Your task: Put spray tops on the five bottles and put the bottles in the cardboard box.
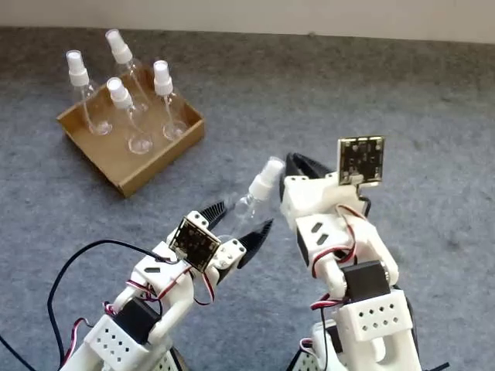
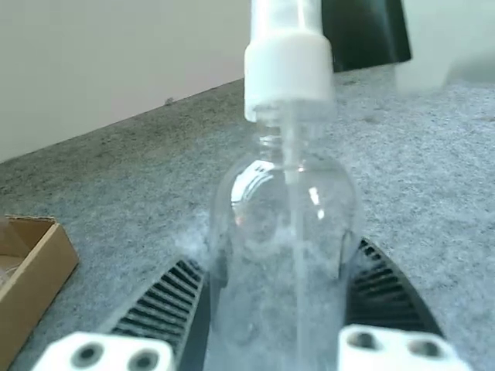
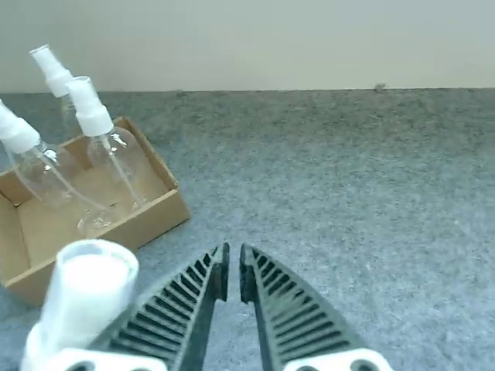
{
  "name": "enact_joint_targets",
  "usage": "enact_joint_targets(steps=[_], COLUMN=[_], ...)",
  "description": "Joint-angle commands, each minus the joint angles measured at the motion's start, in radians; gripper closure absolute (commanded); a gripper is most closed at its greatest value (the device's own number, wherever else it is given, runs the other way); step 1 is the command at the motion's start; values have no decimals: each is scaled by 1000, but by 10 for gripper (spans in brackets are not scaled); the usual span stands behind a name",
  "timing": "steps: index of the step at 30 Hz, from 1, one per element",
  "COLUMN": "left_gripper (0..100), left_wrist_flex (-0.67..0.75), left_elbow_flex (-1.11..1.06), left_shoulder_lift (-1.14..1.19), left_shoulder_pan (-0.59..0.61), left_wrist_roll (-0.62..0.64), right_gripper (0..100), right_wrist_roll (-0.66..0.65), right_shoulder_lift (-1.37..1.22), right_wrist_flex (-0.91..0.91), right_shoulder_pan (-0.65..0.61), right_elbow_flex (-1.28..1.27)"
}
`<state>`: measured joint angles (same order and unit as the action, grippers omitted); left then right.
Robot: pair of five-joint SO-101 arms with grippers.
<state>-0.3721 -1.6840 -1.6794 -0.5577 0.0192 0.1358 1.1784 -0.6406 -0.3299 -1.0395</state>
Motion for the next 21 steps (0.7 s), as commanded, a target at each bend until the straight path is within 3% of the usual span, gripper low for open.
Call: enact_joint_targets(steps=[1,6,12,21], left_gripper=[920,920,921,921], left_wrist_flex=[-2,-2,-2,3], left_elbow_flex=[-19,-19,-19,-19], left_shoulder_lift=[-22,-25,-28,-30], left_shoulder_pan=[-5,-4,-4,-1], left_wrist_roll=[-5,-5,-5,-5], right_gripper=[980,980,980,980], right_wrist_roll=[-8,-5,-8,-9], right_shoulder_lift=[13,24,222,364], right_wrist_flex=[22,22,13,-173], right_shoulder_pan=[-44,-74,-131,-134], right_elbow_flex=[87,88,79,77])
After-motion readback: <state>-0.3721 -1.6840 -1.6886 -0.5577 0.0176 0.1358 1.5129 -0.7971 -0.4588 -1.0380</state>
